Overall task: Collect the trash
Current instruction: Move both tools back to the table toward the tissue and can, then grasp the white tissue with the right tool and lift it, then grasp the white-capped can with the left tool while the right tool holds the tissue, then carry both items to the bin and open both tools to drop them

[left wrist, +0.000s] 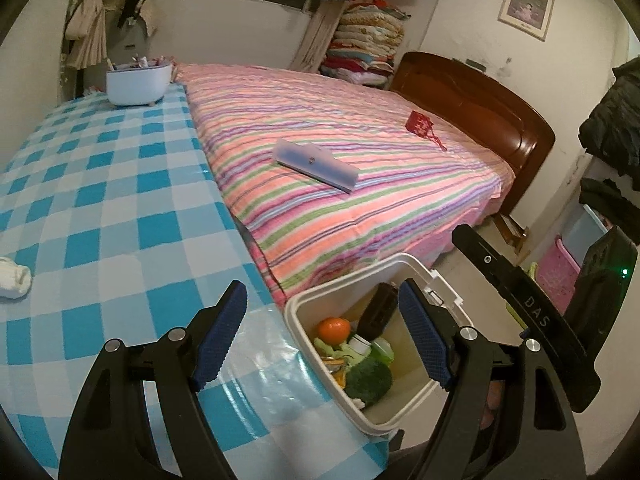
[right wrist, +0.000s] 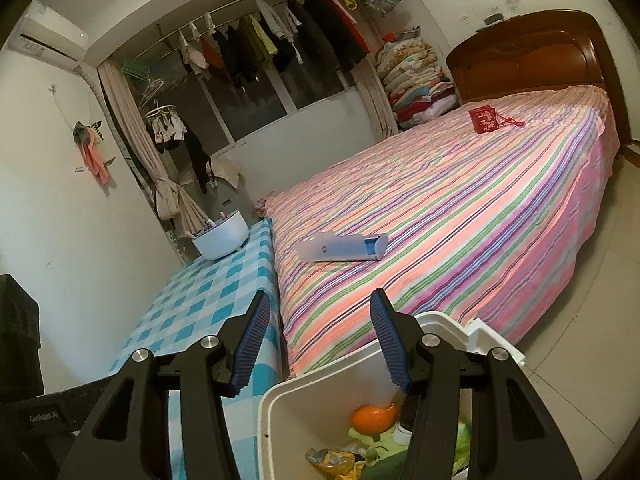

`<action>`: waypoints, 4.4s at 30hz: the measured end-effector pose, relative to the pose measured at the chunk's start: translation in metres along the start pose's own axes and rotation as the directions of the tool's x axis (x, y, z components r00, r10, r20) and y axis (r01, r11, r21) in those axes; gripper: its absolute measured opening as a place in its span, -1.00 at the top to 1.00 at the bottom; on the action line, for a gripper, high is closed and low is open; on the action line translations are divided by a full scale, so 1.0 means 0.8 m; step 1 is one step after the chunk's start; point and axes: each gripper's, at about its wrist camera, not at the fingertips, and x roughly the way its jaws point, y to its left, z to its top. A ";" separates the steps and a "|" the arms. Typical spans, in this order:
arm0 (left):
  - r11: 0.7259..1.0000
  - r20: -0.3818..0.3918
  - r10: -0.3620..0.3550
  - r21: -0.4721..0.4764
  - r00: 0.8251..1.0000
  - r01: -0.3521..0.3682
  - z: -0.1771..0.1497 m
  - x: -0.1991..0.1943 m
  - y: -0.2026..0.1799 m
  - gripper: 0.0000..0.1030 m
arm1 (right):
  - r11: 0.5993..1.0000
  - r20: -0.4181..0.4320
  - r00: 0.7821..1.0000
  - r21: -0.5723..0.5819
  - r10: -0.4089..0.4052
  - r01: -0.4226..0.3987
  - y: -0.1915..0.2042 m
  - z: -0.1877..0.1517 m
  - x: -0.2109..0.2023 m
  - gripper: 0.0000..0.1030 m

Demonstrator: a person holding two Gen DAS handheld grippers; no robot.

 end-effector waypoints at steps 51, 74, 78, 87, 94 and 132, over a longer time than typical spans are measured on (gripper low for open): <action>0.864 -0.018 0.284 -0.429 0.959 -0.264 -0.034 -0.196 0.455 -0.68 | 0.476 -0.749 0.602 -0.437 0.277 -0.763 0.461 -0.196 0.255 -0.22; 0.852 -0.162 0.325 -0.376 0.932 -0.363 -0.028 -0.137 0.497 -0.68 | 0.596 -0.768 0.594 -0.366 0.241 -0.715 0.434 -0.197 0.278 0.52; 0.869 -0.208 0.340 -0.305 0.917 -0.391 -0.026 -0.114 0.484 -0.68 | 0.677 -0.733 0.596 -0.257 0.330 -0.690 0.387 -0.169 0.246 0.52; 0.887 -0.284 0.449 0.023 0.847 -0.462 -0.034 -0.059 0.413 -0.68 | 0.756 -0.679 0.627 -0.162 0.381 -0.634 0.327 -0.141 0.215 0.51; 0.862 -0.305 0.506 0.140 0.807 -0.487 -0.043 -0.033 0.385 -0.03 | 0.782 -0.637 0.652 -0.121 0.411 -0.612 0.304 -0.124 0.203 0.51; 0.931 -0.138 0.349 -0.064 0.927 -0.360 -0.010 -0.044 0.291 0.45 | 0.848 -0.485 0.792 -0.169 0.372 -0.502 0.225 -0.076 0.162 0.49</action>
